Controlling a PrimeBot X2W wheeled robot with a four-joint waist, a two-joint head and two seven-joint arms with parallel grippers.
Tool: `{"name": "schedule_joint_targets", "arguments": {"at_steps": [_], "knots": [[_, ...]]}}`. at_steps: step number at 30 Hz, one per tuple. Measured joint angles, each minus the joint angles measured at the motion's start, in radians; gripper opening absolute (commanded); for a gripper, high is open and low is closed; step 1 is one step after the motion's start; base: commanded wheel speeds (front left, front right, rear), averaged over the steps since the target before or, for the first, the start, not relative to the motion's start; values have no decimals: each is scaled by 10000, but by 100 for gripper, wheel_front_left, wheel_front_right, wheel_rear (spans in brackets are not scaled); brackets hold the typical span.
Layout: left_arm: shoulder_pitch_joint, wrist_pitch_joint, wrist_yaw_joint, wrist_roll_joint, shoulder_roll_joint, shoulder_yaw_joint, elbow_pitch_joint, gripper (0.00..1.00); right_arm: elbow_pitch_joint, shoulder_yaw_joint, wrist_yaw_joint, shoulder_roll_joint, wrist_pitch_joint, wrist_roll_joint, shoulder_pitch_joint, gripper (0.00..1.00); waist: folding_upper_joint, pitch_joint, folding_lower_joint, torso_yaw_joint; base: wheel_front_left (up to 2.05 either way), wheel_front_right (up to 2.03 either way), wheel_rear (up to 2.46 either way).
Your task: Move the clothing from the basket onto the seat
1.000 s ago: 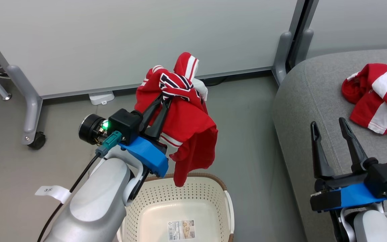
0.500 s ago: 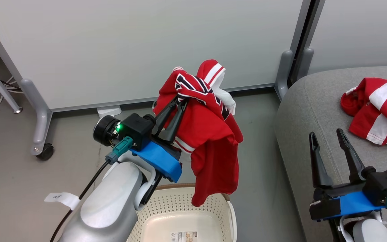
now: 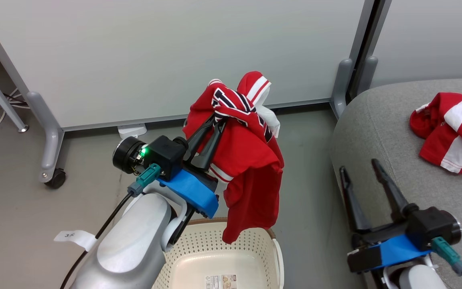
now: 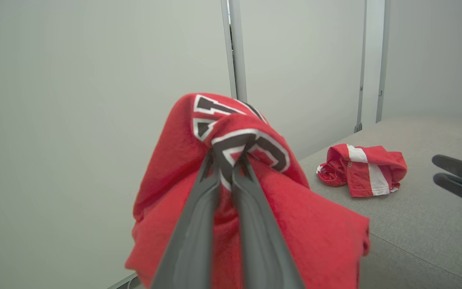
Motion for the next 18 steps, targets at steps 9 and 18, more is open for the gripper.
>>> {"name": "schedule_joint_targets", "arguments": {"at_steps": [9, 18], "knots": [[-16, 0, -2, 77, -105, 4, -6, 0, 228, 1726, 0, -244, 0, 42, -57, 100, 0, 223, 0, 81, 0, 0, 0], [-130, 0, -6, 199, -276, -73, -61, 0, 794, 2554, 0, -523, 0, 111, -890, 100, 0, 478, 0, 254, 0, 0, 0]]}}
